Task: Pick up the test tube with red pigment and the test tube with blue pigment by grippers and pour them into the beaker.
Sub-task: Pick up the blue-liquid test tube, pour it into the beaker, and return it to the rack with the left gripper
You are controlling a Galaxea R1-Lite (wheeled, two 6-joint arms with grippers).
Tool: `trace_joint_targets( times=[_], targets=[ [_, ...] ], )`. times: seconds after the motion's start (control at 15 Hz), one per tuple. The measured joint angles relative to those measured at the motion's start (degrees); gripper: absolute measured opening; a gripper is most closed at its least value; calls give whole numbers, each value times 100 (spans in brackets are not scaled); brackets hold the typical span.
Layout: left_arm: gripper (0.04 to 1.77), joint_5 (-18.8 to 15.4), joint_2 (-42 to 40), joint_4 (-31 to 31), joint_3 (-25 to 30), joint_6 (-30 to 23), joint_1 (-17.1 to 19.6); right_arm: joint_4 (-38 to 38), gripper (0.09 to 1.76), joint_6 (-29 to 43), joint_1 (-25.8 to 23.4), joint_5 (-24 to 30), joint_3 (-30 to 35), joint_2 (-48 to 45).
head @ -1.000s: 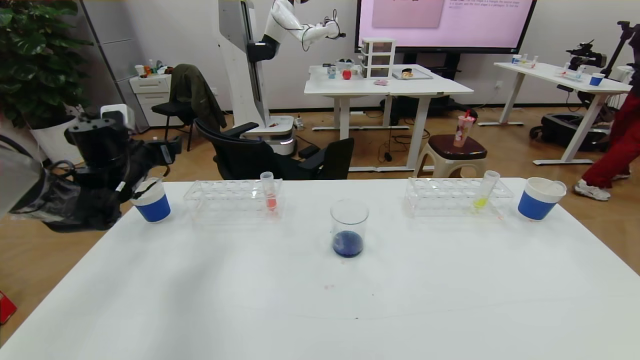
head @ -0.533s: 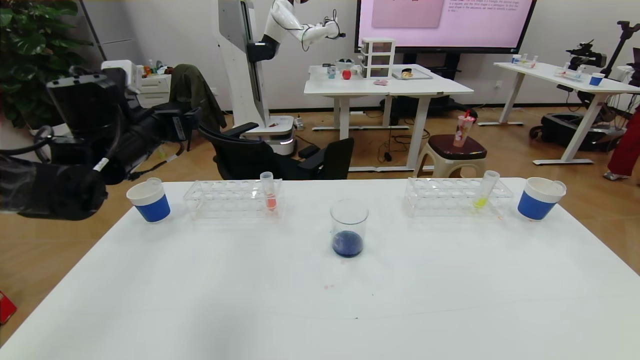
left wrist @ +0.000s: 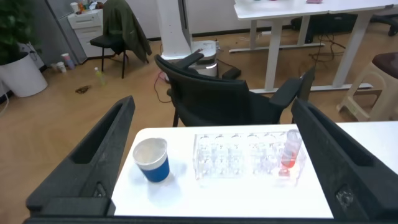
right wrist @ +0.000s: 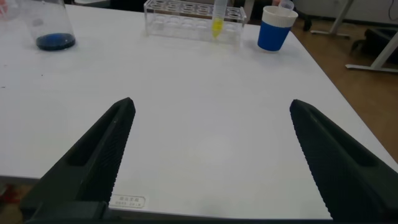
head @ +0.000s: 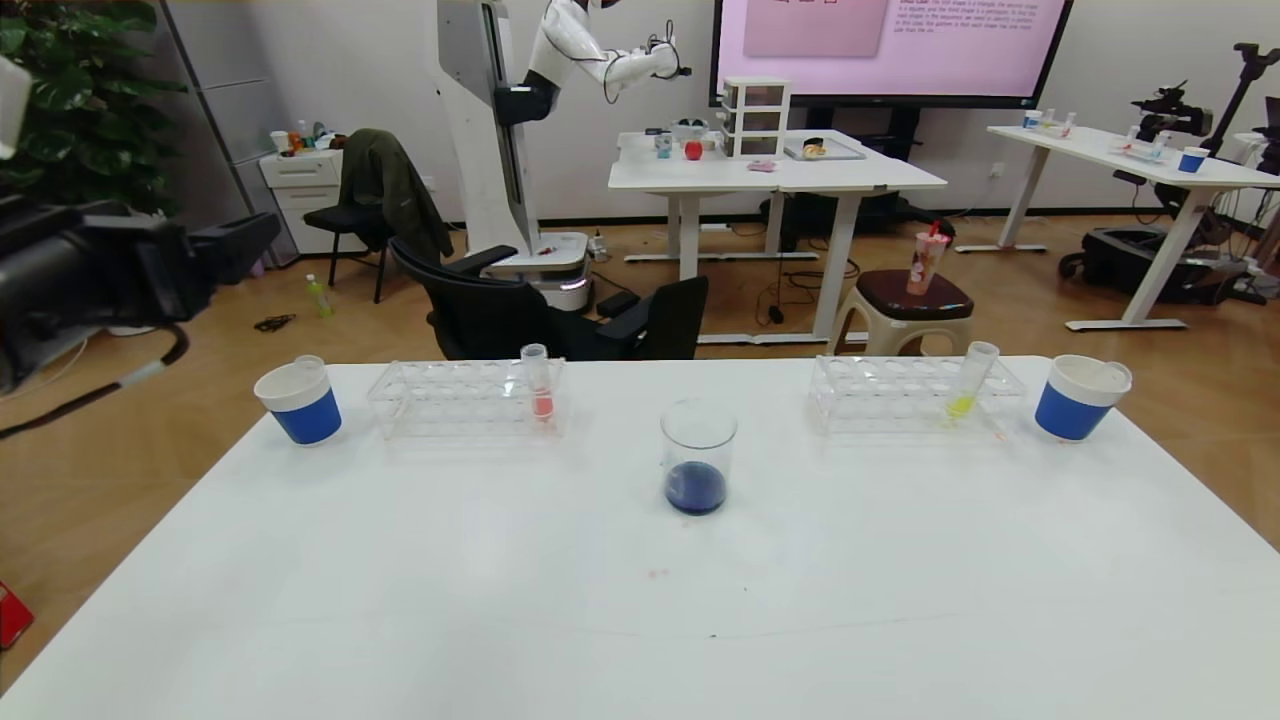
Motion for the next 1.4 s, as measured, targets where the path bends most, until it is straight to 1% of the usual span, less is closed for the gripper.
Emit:
trace_joint_targets(
  times=[0.13, 0.33, 0.47, 0.6, 0.67, 0.8, 0.93, 1.07, 1.13, 1.2, 1.27, 1.4],
  targets=[
    [175, 48, -926, 645, 461, 96, 35, -2, 174, 0, 0, 2, -2, 0],
    [175, 188, -2354, 2046, 946, 138, 85, 0, 174, 2, 0, 2, 0, 0],
    [175, 282, -3344, 3077, 1090, 137, 107, 0, 174, 0, 2, 2, -2, 0],
    [175, 351, -4264, 3829, 1152, 137, 124, 0, 174, 2, 2, 0, 0, 0],
    [175, 362, -4698, 4161, 1169, 138, 160, -2, 174, 0, 2, 2, 0, 0],
    [175, 334, -5404, 4513, 1211, 148, 286, 0, 174, 2, 2, 2, 0, 0],
    [175, 150, -6045, 4565, 1340, 143, 385, 0, 174, 0, 2, 2, 0, 0],
    [175, -355, -6705, 4456, 1702, 90, 435, 0, 174, 2, 0, 2, 0, 0],
    [175, -492, -6906, 4150, 1982, -45, 449, -2, 174, 2, 0, 2, 0, 0],
    [175, -558, -7044, 3772, 2327, -144, 457, 2, 174, 2, 0, 2, 0, 0],
    [175, -600, -7138, 3361, 2745, -190, 466, 0, 174, 2, 0, 2, 0, 0],
    [175, -663, -7242, 2662, 3760, -152, 469, 0, 174, 0, 0, 2, 0, 0]
  ],
)
